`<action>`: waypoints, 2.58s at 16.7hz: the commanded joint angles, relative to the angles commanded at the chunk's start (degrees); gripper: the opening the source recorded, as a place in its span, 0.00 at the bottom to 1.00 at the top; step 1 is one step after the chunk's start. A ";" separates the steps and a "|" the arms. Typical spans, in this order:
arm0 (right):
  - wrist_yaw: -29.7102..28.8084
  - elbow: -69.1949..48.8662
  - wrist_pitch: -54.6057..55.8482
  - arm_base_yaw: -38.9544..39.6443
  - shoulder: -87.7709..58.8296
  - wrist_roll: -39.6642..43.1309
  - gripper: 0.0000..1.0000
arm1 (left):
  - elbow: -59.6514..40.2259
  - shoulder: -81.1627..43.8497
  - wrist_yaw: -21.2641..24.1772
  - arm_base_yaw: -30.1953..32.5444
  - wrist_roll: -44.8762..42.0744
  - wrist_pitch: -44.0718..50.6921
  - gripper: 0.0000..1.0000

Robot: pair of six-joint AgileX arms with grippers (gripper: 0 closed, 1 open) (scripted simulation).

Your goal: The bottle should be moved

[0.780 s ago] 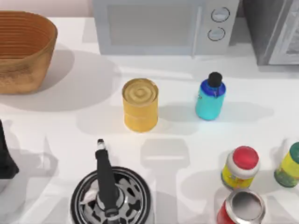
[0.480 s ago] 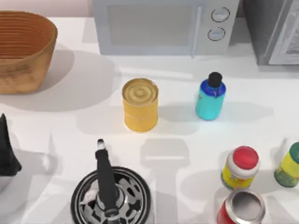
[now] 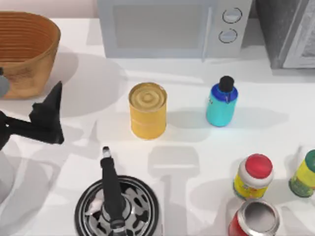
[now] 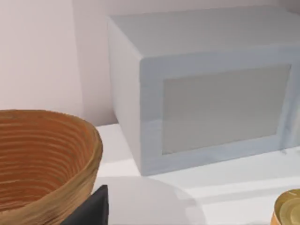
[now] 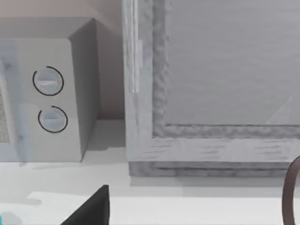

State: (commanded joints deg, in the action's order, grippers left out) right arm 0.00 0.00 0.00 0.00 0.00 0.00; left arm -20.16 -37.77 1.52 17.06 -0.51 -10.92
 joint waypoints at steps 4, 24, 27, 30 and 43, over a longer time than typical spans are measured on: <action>0.00 0.00 0.00 0.00 0.00 0.00 1.00 | -11.52 -24.31 0.69 10.09 -0.68 -5.86 1.00; 0.00 0.00 0.00 0.00 0.00 0.00 1.00 | -33.60 -71.37 1.14 27.02 -1.26 -16.04 1.00; 0.00 0.00 0.00 0.00 0.00 0.00 1.00 | -39.15 -73.87 1.13 27.05 -1.29 -13.31 1.00; 0.00 0.00 0.00 0.00 0.00 0.00 1.00 | -46.50 -80.70 1.31 26.89 -1.50 -12.49 1.00; 0.00 0.00 0.00 0.00 0.00 0.00 1.00 | -54.79 -93.38 0.90 27.56 -1.15 -16.71 0.85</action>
State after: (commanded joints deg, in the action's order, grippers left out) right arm 0.00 0.00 0.00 0.00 0.00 0.00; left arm -74.95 -131.15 2.42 44.62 -1.66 -27.62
